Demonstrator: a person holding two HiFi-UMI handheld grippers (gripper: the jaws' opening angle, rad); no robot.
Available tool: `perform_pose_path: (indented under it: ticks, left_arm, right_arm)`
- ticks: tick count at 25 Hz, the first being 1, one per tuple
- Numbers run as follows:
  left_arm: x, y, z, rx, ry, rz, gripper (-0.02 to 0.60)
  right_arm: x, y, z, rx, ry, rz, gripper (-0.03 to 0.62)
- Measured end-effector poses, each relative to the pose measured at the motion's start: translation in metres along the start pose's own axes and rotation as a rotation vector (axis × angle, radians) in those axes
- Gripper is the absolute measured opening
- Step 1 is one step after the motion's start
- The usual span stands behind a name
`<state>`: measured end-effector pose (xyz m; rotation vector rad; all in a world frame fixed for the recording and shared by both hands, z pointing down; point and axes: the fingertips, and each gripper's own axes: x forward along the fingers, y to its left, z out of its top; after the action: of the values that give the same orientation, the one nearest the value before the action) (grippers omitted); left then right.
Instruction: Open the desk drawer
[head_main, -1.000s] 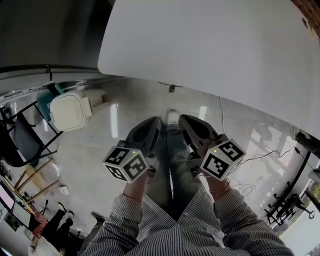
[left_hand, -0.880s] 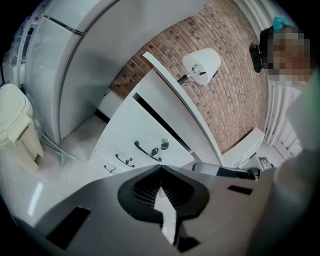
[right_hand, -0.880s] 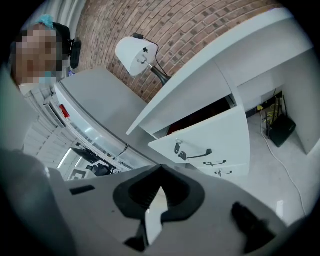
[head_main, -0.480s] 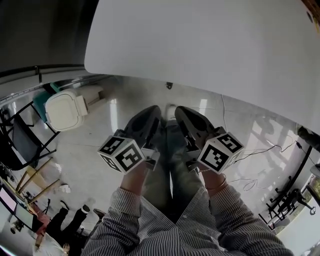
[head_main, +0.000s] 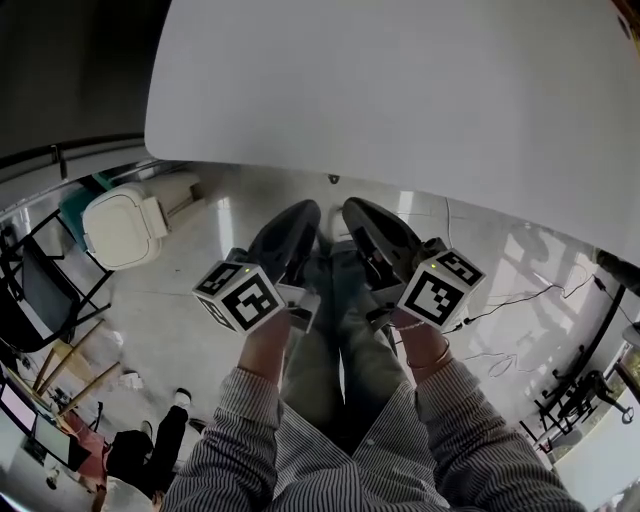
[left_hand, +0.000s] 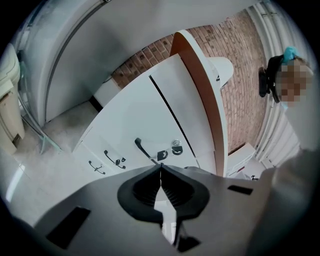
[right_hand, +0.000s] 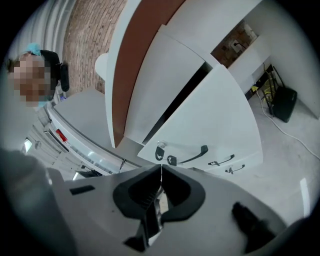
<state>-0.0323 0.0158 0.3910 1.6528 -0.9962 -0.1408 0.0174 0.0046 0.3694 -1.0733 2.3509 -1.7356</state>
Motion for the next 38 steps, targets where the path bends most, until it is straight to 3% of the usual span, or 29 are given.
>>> perform_pose_path:
  ticks: [6, 16, 19, 27, 30, 33, 38]
  left_arm:
    - [0.011, 0.015, 0.000, -0.002, 0.013, 0.006, 0.012]
    - [0.023, 0.023, 0.009, -0.016, -0.019, 0.006, 0.014]
    - [0.022, 0.024, 0.009, -0.002, -0.018, 0.004, 0.014]
    - [0.025, 0.025, 0.013, 0.009, -0.029, -0.006, 0.015]
    - [0.028, 0.025, 0.013, -0.012, -0.032, -0.023, 0.023]
    - [0.035, 0.029, 0.017, -0.051, -0.038, -0.038, 0.072]
    - [0.038, 0.037, 0.024, -0.101, -0.077, -0.042, 0.078]
  right_arm:
    - [0.009, -0.012, 0.000, 0.059, -0.038, 0.024, 0.018]
    - [0.009, -0.044, 0.011, 0.198, -0.113, -0.012, 0.020]
    - [0.010, -0.045, 0.011, 0.240, -0.132, 0.001, 0.091]
    - [0.013, -0.055, 0.008, 0.300, -0.155, 0.001, 0.127]
    - [0.016, -0.059, 0.009, 0.329, -0.170, 0.007, 0.140]
    - [0.024, -0.063, 0.012, 0.333, -0.166, 0.013, 0.144]
    - [0.032, -0.066, 0.008, 0.352, -0.158, 0.027, 0.144]
